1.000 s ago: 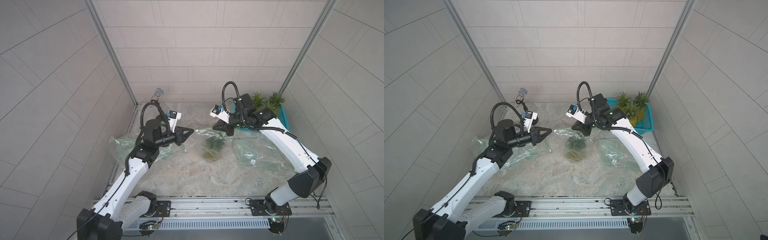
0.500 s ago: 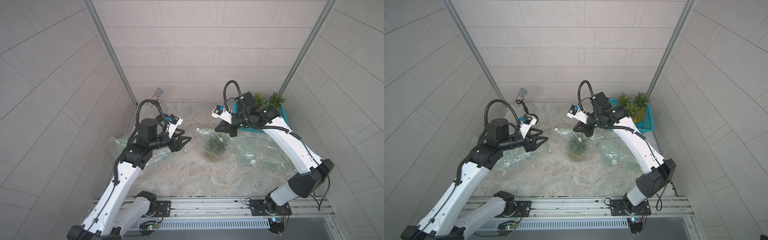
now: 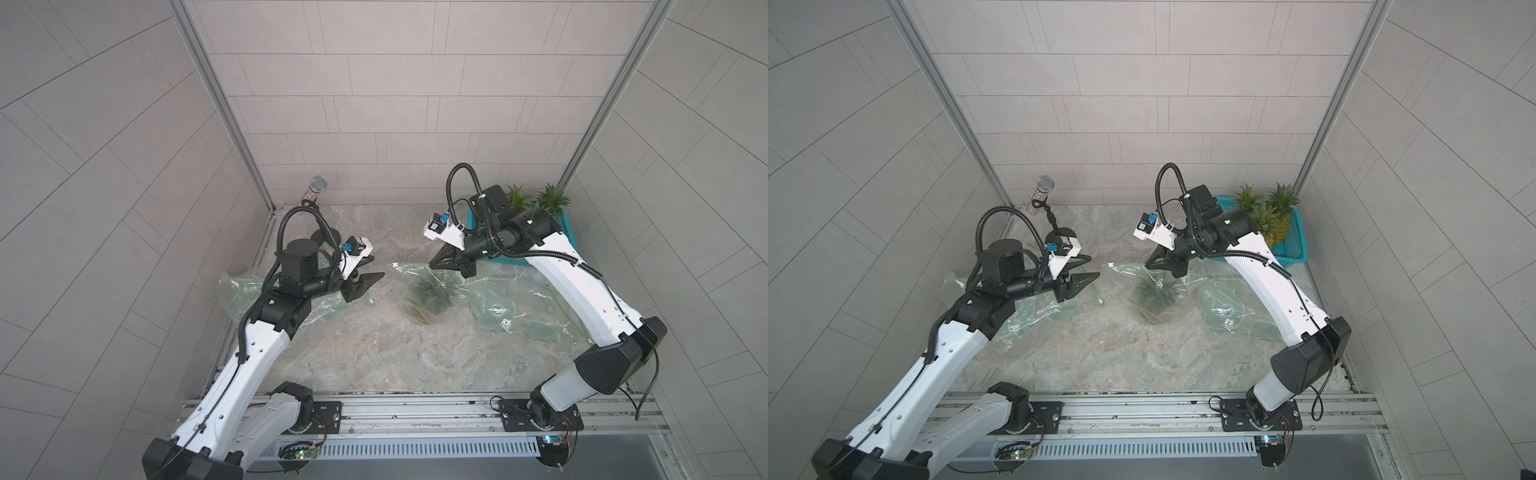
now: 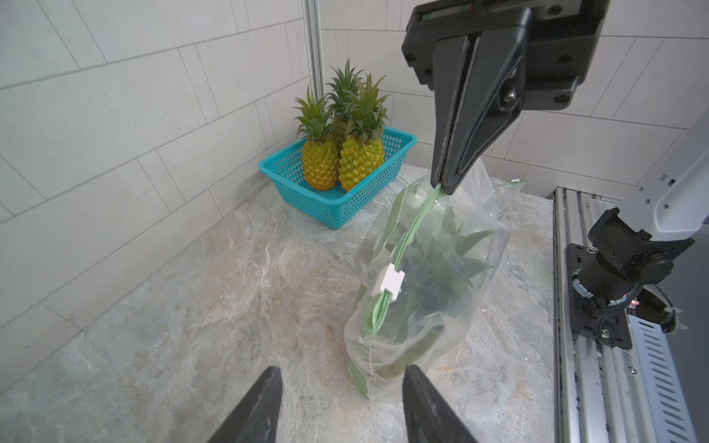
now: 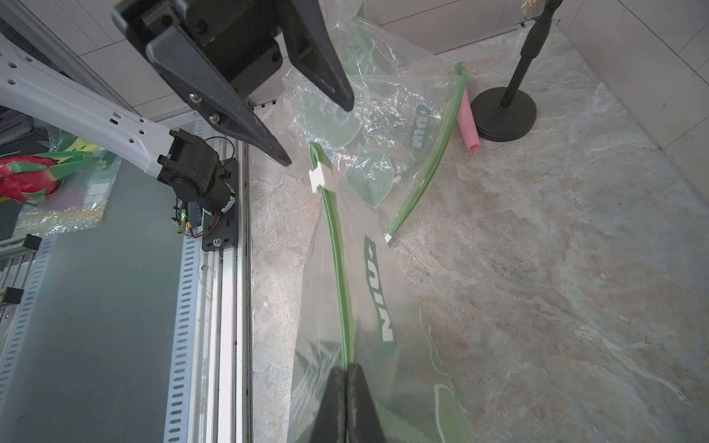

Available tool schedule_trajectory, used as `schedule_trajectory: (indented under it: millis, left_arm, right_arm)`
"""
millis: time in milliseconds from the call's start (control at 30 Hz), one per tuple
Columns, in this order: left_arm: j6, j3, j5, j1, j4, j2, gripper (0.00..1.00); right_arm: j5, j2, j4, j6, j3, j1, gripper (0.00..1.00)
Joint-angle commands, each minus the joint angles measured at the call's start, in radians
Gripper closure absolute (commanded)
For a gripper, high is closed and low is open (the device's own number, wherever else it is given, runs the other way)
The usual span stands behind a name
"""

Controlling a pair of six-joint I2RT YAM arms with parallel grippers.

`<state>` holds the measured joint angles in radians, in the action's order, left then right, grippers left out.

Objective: Open the zip-top bag and take out the pineapple
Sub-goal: Adjust the zipper food storage bag at the center of the board.

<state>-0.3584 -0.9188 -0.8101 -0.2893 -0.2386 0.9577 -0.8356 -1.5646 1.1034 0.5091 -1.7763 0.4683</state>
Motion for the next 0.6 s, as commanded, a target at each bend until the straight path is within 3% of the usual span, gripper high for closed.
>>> schedule_trajectory:
  millis: [0, 133, 200, 400, 567]
  left_arm:
    - [-0.121, 0.026, -0.082, -0.002, 0.102, 0.002, 0.45]
    - [-0.133, 0.031, -0.15, -0.002, 0.139, 0.03, 0.48]
    - [-0.138, 0.025, -0.169, -0.001, 0.142, 0.051, 0.59]
    - [-0.133, 0.023, -0.209, -0.002, 0.158, 0.078, 0.65]
    - [-0.127, 0.029, -0.21, -0.002, 0.171, 0.08, 0.81]
  right_arm:
    - [-0.058, -0.004, 0.019, 0.034, -0.033, 0.002, 1.0]
    - [-0.062, -0.011, 0.025, 0.035, -0.044, 0.001, 1.0]
    - [-0.065, -0.013, 0.03, 0.036, -0.048, 0.002, 1.0]
    - [-0.058, -0.02, 0.032, 0.04, -0.052, 0.002, 1.0]
    - [-0.061, -0.026, 0.038, 0.041, -0.057, 0.003, 1.0]
